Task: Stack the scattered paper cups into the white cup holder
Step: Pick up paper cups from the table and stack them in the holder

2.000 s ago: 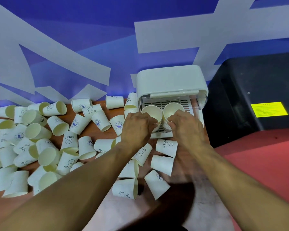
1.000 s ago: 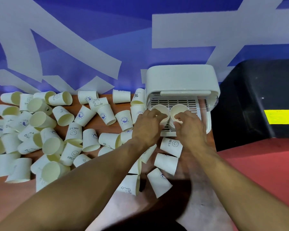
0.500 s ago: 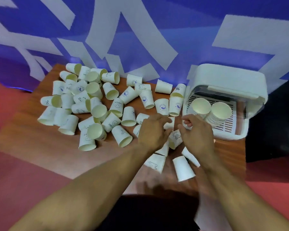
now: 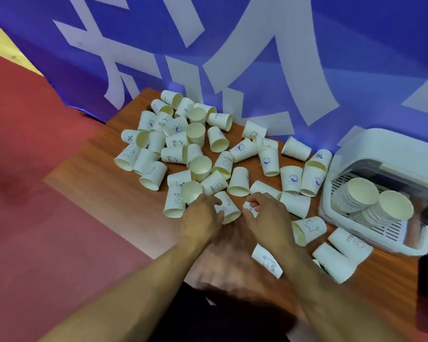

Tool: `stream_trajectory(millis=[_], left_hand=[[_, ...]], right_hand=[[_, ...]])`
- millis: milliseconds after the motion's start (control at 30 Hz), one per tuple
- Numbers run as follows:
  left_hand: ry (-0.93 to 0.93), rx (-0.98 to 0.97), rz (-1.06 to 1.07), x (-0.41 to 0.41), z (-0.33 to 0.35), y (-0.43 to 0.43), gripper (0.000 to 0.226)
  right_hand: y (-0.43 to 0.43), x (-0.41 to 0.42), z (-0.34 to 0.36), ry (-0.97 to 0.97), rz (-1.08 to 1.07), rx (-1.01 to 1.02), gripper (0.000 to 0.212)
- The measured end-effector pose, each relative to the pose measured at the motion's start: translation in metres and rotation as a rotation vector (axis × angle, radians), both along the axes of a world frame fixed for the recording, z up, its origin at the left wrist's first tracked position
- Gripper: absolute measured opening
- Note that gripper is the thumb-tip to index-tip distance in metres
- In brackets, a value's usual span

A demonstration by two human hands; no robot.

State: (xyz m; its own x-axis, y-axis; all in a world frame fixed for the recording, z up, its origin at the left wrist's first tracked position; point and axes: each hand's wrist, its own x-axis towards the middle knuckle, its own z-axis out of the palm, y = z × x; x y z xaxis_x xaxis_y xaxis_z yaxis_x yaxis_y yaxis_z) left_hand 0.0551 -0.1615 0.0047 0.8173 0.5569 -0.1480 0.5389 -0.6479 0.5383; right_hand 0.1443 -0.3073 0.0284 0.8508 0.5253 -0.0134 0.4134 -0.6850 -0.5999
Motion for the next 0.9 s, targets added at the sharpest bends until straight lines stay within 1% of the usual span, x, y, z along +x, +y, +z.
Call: stream_trajectory(millis=[100,233,267,333,433,533,633,700,767,833,900], left_hand=[[0.075,-0.039,0.02,0.001,-0.007,0.024,0.024],[0.156,-0.05,0.003,0.006,-0.017,0.051,0.028],[0.17,-0.058,-0.009,0.006,-0.021,0.057,0.03],[0.189,-0.069,-0.038,0.007,-0.028,0.068,0.031],[0.193,-0.074,-0.096,0.01,-0.037,0.083,0.026],[0.169,-0.05,-0.162,0.015,-0.041,0.091,0.023],[0.177,0.034,-0.235,0.018,-0.04,0.095,0.02],[0.213,0.134,-0.312,0.02,-0.039,0.098,0.017],[0.227,0.257,-0.411,0.02,-0.037,0.1,0.014],[0.223,0.323,-0.509,0.019,-0.033,0.102,0.007],[0.189,0.361,-0.537,0.016,-0.032,0.1,0.023]], right_hand=[[0.022,-0.006,-0.011,0.168,-0.041,-0.08,0.021],[0.045,-0.017,-0.029,0.54,-0.238,-0.002,0.031],[0.051,-0.019,-0.033,0.603,-0.287,0.009,0.032],[0.061,-0.023,-0.042,0.676,-0.365,-0.007,0.033],[0.076,-0.028,-0.048,0.753,-0.483,0.018,0.031],[0.087,-0.031,-0.052,0.751,-0.516,0.005,0.027],[0.096,-0.031,-0.057,0.736,-0.526,-0.01,0.035],[0.1,-0.029,-0.059,0.719,-0.561,0.003,0.038],[0.103,-0.026,-0.058,0.682,-0.589,-0.003,0.035],[0.104,-0.024,-0.053,0.579,-0.608,-0.051,0.03],[0.103,-0.023,-0.048,0.46,-0.63,-0.1,0.021]])
